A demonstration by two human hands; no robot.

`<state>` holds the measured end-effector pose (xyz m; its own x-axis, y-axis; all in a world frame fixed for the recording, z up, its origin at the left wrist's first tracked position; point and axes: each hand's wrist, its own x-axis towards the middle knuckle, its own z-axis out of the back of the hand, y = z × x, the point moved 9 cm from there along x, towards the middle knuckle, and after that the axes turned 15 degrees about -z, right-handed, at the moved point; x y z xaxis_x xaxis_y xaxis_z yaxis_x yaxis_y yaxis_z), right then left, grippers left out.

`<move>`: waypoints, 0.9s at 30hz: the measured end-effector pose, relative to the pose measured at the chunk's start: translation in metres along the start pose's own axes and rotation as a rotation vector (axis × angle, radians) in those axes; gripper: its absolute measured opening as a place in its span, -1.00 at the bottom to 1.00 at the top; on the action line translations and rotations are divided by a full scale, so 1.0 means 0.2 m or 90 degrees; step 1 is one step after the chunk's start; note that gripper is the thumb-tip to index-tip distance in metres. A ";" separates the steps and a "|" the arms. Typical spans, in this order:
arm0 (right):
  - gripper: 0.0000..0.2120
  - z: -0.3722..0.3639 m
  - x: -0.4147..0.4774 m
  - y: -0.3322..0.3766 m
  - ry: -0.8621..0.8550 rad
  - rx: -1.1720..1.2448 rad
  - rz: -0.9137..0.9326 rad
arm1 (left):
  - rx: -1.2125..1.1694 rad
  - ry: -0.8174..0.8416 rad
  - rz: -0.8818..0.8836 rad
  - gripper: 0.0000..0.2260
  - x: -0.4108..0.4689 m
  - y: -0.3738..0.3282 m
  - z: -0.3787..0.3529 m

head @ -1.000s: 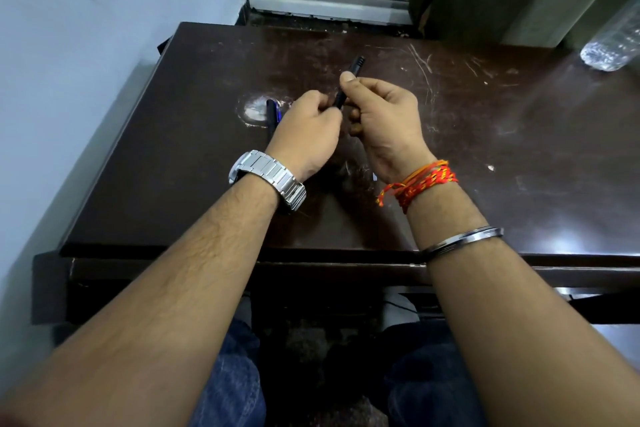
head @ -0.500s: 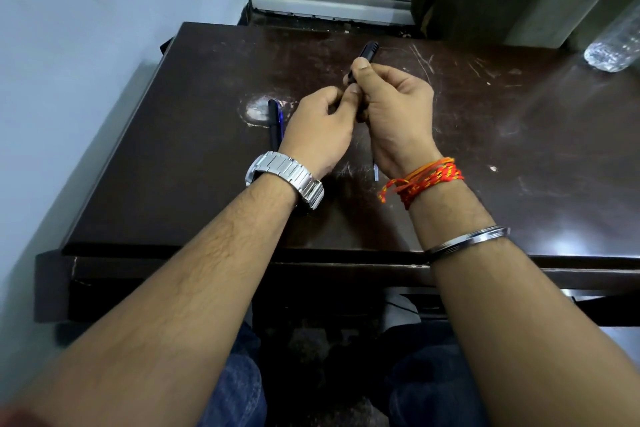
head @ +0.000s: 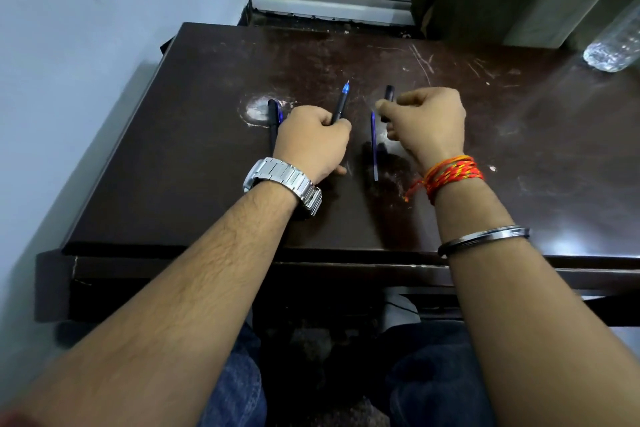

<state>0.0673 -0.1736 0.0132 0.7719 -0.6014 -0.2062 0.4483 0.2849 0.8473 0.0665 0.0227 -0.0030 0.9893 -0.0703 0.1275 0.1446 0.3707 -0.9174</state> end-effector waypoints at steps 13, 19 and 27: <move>-0.74 -0.01 0.05 -0.04 -0.036 -0.208 -0.030 | 0.079 -0.031 -0.045 -0.76 0.01 -0.01 0.04; -0.72 -0.02 0.05 -0.05 -0.046 -0.254 0.013 | 0.076 -0.018 -0.058 -0.77 0.00 -0.02 0.03; -0.52 -0.15 -0.12 0.09 0.127 0.083 0.053 | 0.053 -0.007 -0.097 -0.80 -0.01 -0.06 0.03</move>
<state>0.0710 -0.1319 0.0176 0.8833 -0.4171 -0.2142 0.3273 0.2212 0.9187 0.0639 0.0236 0.0097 0.9558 -0.1225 0.2673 0.2939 0.4324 -0.8525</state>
